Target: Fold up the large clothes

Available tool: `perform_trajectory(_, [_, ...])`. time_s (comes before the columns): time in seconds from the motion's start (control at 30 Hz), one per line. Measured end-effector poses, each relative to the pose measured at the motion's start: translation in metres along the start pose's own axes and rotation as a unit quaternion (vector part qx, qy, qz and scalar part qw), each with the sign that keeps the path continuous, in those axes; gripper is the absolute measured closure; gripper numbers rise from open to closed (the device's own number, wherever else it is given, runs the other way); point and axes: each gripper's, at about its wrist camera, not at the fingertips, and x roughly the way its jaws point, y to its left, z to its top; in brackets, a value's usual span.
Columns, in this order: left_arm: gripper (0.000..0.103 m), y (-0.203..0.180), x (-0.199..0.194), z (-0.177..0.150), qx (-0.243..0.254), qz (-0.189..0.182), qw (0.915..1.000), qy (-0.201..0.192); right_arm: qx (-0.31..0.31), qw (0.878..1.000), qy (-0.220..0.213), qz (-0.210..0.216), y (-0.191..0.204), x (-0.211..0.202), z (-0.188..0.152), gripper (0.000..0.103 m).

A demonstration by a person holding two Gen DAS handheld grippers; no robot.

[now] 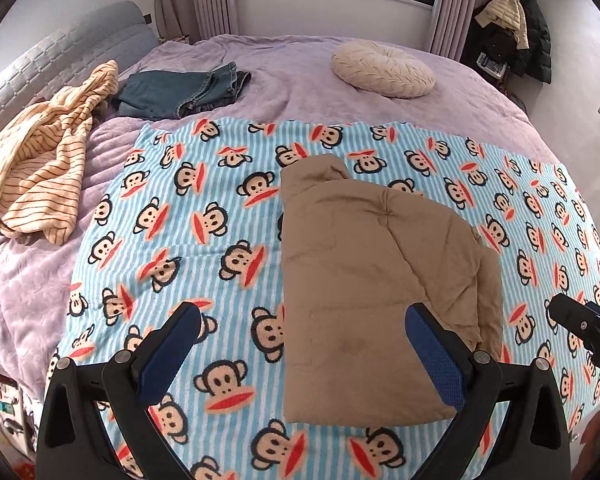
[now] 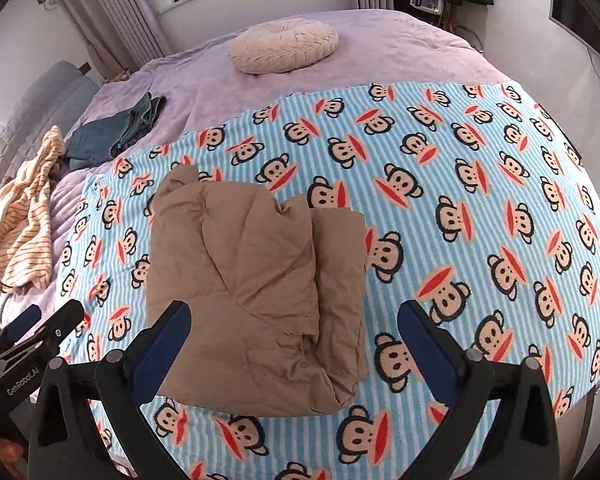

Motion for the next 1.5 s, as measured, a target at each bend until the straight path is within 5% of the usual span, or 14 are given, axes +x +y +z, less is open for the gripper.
perform_trajectory(1.5, [0.001,-0.0020,0.0012,0.0011,0.007,-0.004,1.0000,0.005,0.002,1.000,0.000,0.002,-0.0029,-0.0003,-0.0002,0.000])
